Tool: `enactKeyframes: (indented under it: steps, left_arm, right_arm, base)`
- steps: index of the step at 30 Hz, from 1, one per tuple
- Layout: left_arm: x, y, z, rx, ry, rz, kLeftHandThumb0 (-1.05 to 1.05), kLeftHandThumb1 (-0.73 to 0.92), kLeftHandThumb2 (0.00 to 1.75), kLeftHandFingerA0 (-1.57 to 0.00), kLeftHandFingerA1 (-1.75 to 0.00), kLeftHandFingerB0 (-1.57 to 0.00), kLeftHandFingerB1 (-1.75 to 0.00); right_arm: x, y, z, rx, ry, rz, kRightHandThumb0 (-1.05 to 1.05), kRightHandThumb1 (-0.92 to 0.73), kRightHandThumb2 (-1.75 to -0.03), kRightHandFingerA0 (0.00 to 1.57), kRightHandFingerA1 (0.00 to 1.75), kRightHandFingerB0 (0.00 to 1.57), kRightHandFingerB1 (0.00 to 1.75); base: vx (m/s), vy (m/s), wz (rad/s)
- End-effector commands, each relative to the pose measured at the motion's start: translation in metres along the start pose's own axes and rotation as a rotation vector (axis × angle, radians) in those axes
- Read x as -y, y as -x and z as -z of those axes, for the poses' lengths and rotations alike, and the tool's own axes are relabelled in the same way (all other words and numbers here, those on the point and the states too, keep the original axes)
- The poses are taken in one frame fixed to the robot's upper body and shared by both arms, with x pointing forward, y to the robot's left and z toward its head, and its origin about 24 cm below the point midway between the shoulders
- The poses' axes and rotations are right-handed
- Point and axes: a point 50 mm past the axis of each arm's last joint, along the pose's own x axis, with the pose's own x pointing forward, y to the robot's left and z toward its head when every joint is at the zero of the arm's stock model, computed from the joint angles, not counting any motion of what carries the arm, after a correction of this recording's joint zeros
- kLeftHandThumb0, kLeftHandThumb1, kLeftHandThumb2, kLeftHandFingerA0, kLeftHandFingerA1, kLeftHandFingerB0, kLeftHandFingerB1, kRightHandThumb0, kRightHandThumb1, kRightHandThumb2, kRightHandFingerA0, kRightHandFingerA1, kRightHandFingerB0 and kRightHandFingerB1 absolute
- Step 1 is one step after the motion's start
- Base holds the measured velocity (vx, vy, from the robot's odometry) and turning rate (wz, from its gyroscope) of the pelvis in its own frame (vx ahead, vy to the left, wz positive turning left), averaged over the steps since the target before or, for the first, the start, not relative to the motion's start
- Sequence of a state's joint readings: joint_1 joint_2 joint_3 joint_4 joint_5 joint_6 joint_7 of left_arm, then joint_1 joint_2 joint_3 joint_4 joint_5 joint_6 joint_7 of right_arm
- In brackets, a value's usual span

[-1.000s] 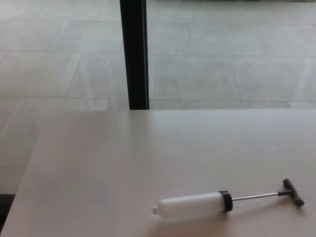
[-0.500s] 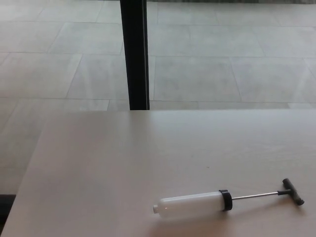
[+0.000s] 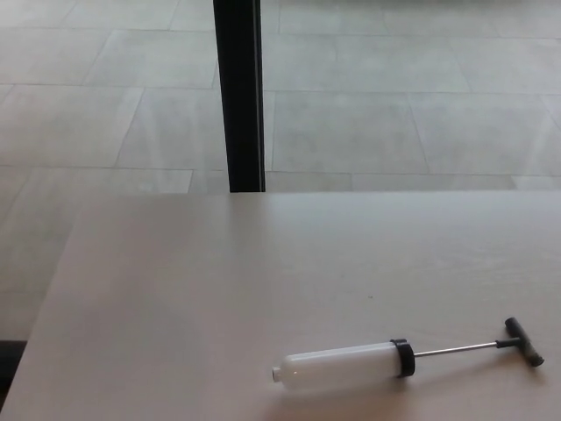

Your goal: The robot uses its left hand to lift the air pump kept on the middle of the desk and use the right hand to compress the handle

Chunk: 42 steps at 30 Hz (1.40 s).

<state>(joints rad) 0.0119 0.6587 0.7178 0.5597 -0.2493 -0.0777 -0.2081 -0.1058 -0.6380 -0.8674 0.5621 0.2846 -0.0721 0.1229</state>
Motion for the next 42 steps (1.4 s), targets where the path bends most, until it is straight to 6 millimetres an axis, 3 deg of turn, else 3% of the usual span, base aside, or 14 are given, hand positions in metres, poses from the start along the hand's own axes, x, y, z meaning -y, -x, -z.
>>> enactKeyframes:
  steps: [1, 16, 17, 23, 24, 26, 28, 30, 32, 37, 38, 39, 41, 42]
  left_arm:
    - [0.15, 0.006, -0.187, 0.611, -0.19, 0.348, -0.68, 0.69, 0.61, -0.43, -0.51, -0.42, -0.41]
    - [0.321, 0.103, -0.175, 0.922, -0.729, 0.867, -0.73, 0.53, 0.94, -0.37, -0.61, -0.29, -0.51]
    - [0.326, 0.106, -0.17, 0.951, -0.741, 0.859, -0.71, 0.64, 0.59, -0.41, -0.55, -0.41, -0.44]
    - [0.345, 0.116, -0.161, 0.936, -0.865, 0.912, -0.76, 0.66, 0.6, -0.36, -0.59, -0.41, -0.45]
    - [0.347, 0.117, -0.161, 0.925, -0.911, 0.921, -0.83, 0.56, 0.98, -0.34, -0.64, -0.31, -0.52]
    - [0.352, 0.118, -0.159, 0.913, -0.96, 0.92, -0.84, 0.55, 0.98, -0.33, -0.64, -0.31, -0.52]
    - [0.355, 0.117, -0.156, 0.896, -0.978, 0.918, -0.82, 0.67, 0.61, -0.31, -0.6, -0.36, -0.42]
    - [0.363, 0.12, -0.152, 0.85, -1.096, 0.948, -0.86, 0.55, 0.99, -0.09, -0.56, -0.15, -0.47]
    - [0.369, 0.127, -0.148, 0.824, -1.163, 0.983, -0.91, 0.59, 1.05, -0.03, -0.44, -0.08, -0.34]
    - [0.387, 0.152, -0.128, 0.778, -1.172, 1.078, -0.94, 0.6, 1.04, -0.05, -0.34, -0.1, -0.3]
    - [0.394, 0.164, -0.115, 0.787, -1.201, 1.109, -0.97, 0.79, 0.65, -0.01, -0.43, -0.11, -0.31]
    - [0.398, 0.17, -0.109, 0.781, -1.191, 1.127, -0.93, 0.6, 1.06, -0.02, -0.37, -0.08, -0.36]
    - [0.399, 0.173, -0.106, 0.774, -1.188, 1.133, -0.95, 0.61, 1.06, 0.0, -0.38, -0.07, -0.38]
    - [0.402, 0.181, -0.094, 0.747, -1.174, 1.16, -0.95, 0.62, 1.05, -0.04, -0.4, -0.1, -0.37]
  right_arm:
    - [-0.097, 0.009, -0.092, 0.362, -0.038, -0.332, -0.89, -0.92, -0.74, 0.39, 0.53, 0.33, 0.35]
    - [-0.197, 0.04, -0.064, 0.303, 0.074, -0.634, -0.83, -0.92, -0.75, 0.34, 0.44, 0.26, 0.33]
    - [-0.199, 0.041, -0.063, 0.299, 0.078, -0.634, -0.82, -0.92, -0.76, 0.34, 0.44, 0.26, 0.34]
    - [-0.2, 0.04, -0.056, 0.283, 0.072, -0.652, -0.83, -0.92, -0.75, 0.35, 0.45, 0.28, 0.34]
    - [-0.199, 0.039, -0.056, 0.28, 0.066, -0.649, -0.83, -0.92, -0.76, 0.35, 0.46, 0.28, 0.35]
    - [-0.198, 0.038, -0.057, 0.276, 0.063, -0.641, -0.84, -0.92, -0.83, 0.35, 0.47, 0.28, 0.37]
    - [-0.196, 0.037, -0.057, 0.274, 0.062, -0.634, -0.84, -0.92, -0.83, 0.36, 0.47, 0.29, 0.37]
    - [-0.194, 0.034, -0.058, 0.272, 0.054, -0.61, -0.76, -0.82, -1.21, 0.34, 0.56, 0.2, 0.45]
    - [-0.194, 0.033, -0.059, 0.268, 0.052, -0.606, -0.84, -0.92, -0.81, 0.37, 0.45, 0.3, 0.36]
    - [-0.194, 0.033, -0.056, 0.265, 0.049, -0.61, -0.76, -0.82, -1.2, 0.34, 0.56, 0.23, 0.46]
    - [-0.195, 0.035, -0.057, 0.266, 0.05, -0.615, -0.82, -0.92, -0.82, 0.37, 0.45, 0.34, 0.38]
    - [-0.195, 0.035, -0.057, 0.271, 0.054, -0.619, -0.83, -0.92, -0.81, 0.35, 0.45, 0.35, 0.38]
    - [-0.195, 0.035, -0.057, 0.271, 0.056, -0.62, -0.83, -0.92, -0.81, 0.36, 0.45, 0.36, 0.38]
    - [-0.196, 0.036, -0.058, 0.267, 0.061, -0.621, -0.75, -0.83, -1.21, 0.33, 0.55, 0.25, 0.47]
  base:
    - [0.0, 0.0, 0.0]
    - [0.0, 0.0, 0.0]
    - [0.0, 0.0, 0.0]
    - [0.0, 0.0, 0.0]
    - [0.0, 0.0, 0.0]
    - [0.0, 0.0, 0.0]
    - [0.0, 0.0, 0.0]
    - [0.0, 0.0, 0.0]
    - [0.0, 0.0, 0.0]
    - [0.0, 0.0, 0.0]
    - [0.0, 0.0, 0.0]
    - [0.0, 0.0, 0.0]
    - [0.0, 0.0, 0.0]
    - [0.0, 0.0, 0.0]
